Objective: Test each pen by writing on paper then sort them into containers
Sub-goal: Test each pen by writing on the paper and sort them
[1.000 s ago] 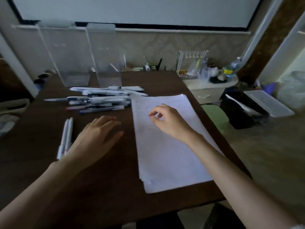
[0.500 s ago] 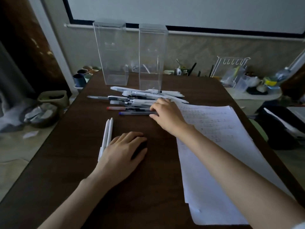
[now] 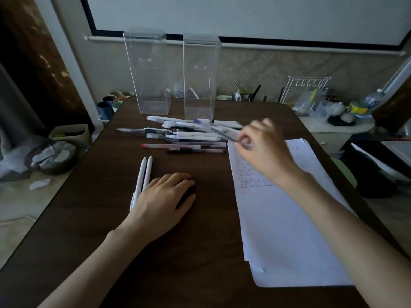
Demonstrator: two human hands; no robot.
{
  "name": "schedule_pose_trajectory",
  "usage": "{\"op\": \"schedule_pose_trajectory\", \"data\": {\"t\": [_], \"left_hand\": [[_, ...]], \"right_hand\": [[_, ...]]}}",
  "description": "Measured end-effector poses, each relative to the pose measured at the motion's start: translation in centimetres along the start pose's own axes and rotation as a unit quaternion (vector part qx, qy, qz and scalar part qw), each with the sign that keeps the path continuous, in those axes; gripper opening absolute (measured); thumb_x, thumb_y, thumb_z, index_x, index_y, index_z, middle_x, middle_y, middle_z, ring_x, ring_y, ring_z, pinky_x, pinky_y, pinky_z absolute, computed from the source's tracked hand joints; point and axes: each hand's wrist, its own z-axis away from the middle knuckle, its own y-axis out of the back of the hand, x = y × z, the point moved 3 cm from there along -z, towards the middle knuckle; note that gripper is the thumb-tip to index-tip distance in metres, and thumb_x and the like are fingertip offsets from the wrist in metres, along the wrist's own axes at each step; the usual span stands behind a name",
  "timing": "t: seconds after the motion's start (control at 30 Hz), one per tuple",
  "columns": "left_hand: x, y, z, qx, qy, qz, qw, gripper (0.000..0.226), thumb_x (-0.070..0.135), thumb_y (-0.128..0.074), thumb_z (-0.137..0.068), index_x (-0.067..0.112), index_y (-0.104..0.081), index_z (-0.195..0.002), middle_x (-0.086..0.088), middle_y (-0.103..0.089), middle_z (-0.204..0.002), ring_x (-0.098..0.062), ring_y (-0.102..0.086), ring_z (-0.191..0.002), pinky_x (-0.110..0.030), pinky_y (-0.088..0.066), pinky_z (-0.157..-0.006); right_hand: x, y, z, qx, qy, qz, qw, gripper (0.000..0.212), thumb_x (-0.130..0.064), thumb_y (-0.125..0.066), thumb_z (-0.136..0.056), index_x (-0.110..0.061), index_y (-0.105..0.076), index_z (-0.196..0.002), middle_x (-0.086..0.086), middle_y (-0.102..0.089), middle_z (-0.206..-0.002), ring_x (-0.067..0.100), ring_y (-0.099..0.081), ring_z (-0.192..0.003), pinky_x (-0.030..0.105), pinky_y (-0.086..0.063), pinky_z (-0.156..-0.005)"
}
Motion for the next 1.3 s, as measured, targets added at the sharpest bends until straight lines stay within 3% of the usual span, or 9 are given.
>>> {"op": "schedule_pose_trajectory", "data": {"t": [0.1, 0.2, 0.3, 0.5, 0.63, 0.73, 0.9, 1.03, 1.3], "left_hand": [[1.0, 0.1, -0.7, -0.003, -0.023, -0.002, 1.0, 0.038, 0.044, -0.043, -0.093, 0.022, -0.061, -0.119, 0.006, -0.056, -0.125, -0.013, -0.055, -0.112, -0.025, -0.039, -0.089], [3.2, 0.5, -2.0, 0.02, -0.053, 0.03, 0.998, 0.049, 0.054, -0.032, -0.09, 0.024, -0.06, -0.118, 0.009, -0.058, -0.119, -0.009, -0.057, -0.106, -0.021, -0.04, -0.084], [5.9, 0.2, -3.9, 0.034, -0.051, 0.079, 0.995, 0.059, 0.063, -0.035, -0.086, 0.023, -0.055, -0.125, 0.008, -0.059, -0.116, -0.01, -0.056, -0.102, -0.023, -0.043, -0.08], [7.5, -2.4, -5.1, 0.078, -0.081, 0.174, 0.978, 0.04, 0.048, -0.047, -0.089, 0.013, -0.062, -0.102, 0.008, -0.055, -0.085, -0.003, -0.048, -0.07, -0.024, -0.045, -0.056], [7.2, -2.3, -4.6, 0.102, -0.086, 0.207, 0.969, 0.029, 0.028, -0.043, -0.094, 0.011, -0.055, -0.114, 0.001, -0.057, -0.097, -0.006, -0.056, -0.079, -0.027, -0.049, -0.063], [7.5, -2.8, -4.5, 0.08, -0.079, 0.174, 0.978, 0.03, 0.005, -0.049, -0.094, 0.006, -0.048, -0.123, -0.005, -0.054, -0.102, -0.01, -0.055, -0.081, -0.027, -0.049, -0.066], [7.8, -2.6, -4.7, 0.067, -0.083, 0.194, 0.975, 0.033, 0.029, -0.036, -0.097, 0.005, -0.05, -0.115, 0.0, -0.051, -0.099, -0.008, -0.049, -0.085, -0.015, -0.036, -0.073], [7.7, -2.6, -4.6, 0.052, -0.095, 0.212, 0.971, 0.021, 0.021, -0.037, -0.097, 0.008, -0.05, -0.107, 0.009, -0.043, -0.094, -0.002, -0.042, -0.076, -0.013, -0.034, -0.065], [7.4, -2.3, -4.4, 0.041, -0.093, 0.239, 0.966, 0.02, 0.044, -0.033, -0.095, 0.029, -0.046, -0.098, 0.002, -0.054, -0.065, -0.017, -0.049, -0.052, -0.035, -0.041, -0.048]], "right_hand": [[3.3, 1.6, 2.6, -0.061, -0.155, -0.146, 0.975, 0.007, -0.015, -0.065, -0.085, -0.012, -0.06, -0.082, -0.007, -0.055, -0.067, 0.006, -0.05, -0.063, 0.025, -0.034, -0.059], [4.8, 1.8, 4.6, -0.046, -0.251, -0.397, 0.882, 0.015, -0.006, -0.057, -0.089, -0.01, -0.052, -0.075, 0.001, -0.062, -0.055, 0.005, -0.052, -0.051, 0.024, -0.041, -0.057], [4.6, 0.8, 6.0, -0.093, -0.256, -0.518, 0.811, 0.01, -0.011, -0.057, -0.085, -0.01, -0.052, -0.076, 0.007, -0.065, -0.059, 0.013, -0.054, -0.057, 0.022, -0.041, -0.055], [2.9, 0.5, 6.7, -0.134, -0.185, -0.534, 0.814, 0.017, -0.024, -0.069, -0.074, -0.008, -0.064, -0.071, -0.009, -0.053, -0.056, 0.003, -0.048, -0.057, 0.013, -0.039, -0.055], [1.7, 0.4, 6.7, -0.131, -0.157, -0.525, 0.826, 0.017, -0.026, -0.068, -0.073, -0.011, -0.067, -0.079, -0.008, -0.062, -0.066, 0.006, -0.056, -0.065, 0.017, -0.045, -0.059], [1.6, -0.1, 6.9, -0.093, -0.169, -0.573, 0.796, 0.009, -0.022, -0.065, -0.084, -0.014, -0.061, -0.082, -0.005, -0.057, -0.058, 0.01, -0.05, -0.057, 0.02, -0.039, -0.052], [1.7, -0.6, 7.0, -0.062, -0.166, -0.589, 0.788, 0.013, -0.016, -0.061, -0.083, -0.012, -0.054, -0.073, 0.001, -0.058, -0.058, 0.016, -0.052, -0.057, 0.024, -0.042, -0.052], [1.7, -0.3, 7.0, -0.085, -0.145, -0.57, 0.804, 0.016, -0.016, -0.066, -0.079, -0.01, -0.053, -0.072, 0.0, -0.059, -0.057, 0.014, -0.053, -0.056, 0.026, -0.043, -0.054], [1.6, -0.8, 7.0, -0.109, -0.139, -0.621, 0.764, 0.024, -0.019, -0.069, -0.079, -0.007, -0.05, -0.069, 0.003, -0.054, -0.055, 0.014, -0.05, -0.053, 0.023, -0.042, -0.052]]}}
